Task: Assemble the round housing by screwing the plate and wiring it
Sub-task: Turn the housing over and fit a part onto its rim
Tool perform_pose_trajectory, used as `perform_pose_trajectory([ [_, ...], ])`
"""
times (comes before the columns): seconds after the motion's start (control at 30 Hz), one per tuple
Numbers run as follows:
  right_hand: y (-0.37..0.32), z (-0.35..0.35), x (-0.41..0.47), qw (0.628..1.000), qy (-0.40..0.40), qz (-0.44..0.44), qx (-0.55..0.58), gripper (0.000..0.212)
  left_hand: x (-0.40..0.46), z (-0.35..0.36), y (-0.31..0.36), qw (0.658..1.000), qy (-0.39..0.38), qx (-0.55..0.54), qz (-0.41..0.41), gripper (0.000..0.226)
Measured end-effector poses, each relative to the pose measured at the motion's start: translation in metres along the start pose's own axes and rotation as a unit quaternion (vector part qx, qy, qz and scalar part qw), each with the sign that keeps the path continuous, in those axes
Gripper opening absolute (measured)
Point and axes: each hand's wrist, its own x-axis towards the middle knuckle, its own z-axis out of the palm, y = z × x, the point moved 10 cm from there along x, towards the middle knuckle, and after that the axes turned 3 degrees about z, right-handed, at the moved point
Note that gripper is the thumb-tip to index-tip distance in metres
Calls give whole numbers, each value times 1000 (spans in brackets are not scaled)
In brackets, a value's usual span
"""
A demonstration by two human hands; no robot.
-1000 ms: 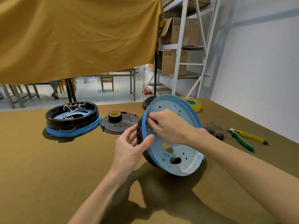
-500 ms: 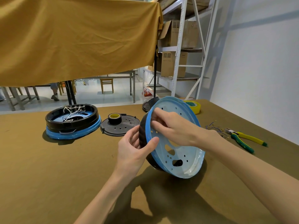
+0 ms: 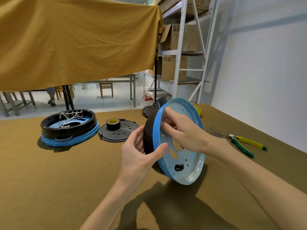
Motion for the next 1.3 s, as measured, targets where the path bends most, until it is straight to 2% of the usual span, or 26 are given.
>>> perform_pose_trajectory([
  [0.13, -7, -3, -8, 999, 20, -25, 25, 17, -1, 3, 5, 1000, -3, 4, 16, 96],
  [0.3, -8, -6, -13, 998, 57, -13, 19, 19, -1, 7, 11, 1000, -11, 5, 29, 95],
  [0.5, -8, -14, -20, 995, 44, -6, 84, 16, 2, 9, 28, 997, -5, 38, 67, 84],
  [0.6, -3, -15, -26, 993, 44, 3, 109, 18, 3, 14, 33, 995, -14, 53, 87, 86],
  [0.73, 5, -19, -36, 990, 89, 10, 112, 22, -1, 24, 37, 991, -34, 59, 112, 90],
  [0.9, 1, -16, -47, 985, 79, -5, 155, 20, -3, 28, 40, 991, -31, 56, 121, 87],
  [1.0, -5, -22, -49, 988, 88, -14, 125, 24, -2, 29, 39, 991, -32, 55, 117, 88],
  [1.17, -5, -25, -44, 992, 128, -3, -6, 17, -4, 28, 37, 991, -32, 51, 116, 89],
  [1.3, -2, -17, -36, 995, 94, 18, 29, 21, -2, 23, 36, 992, -28, 44, 116, 90],
])
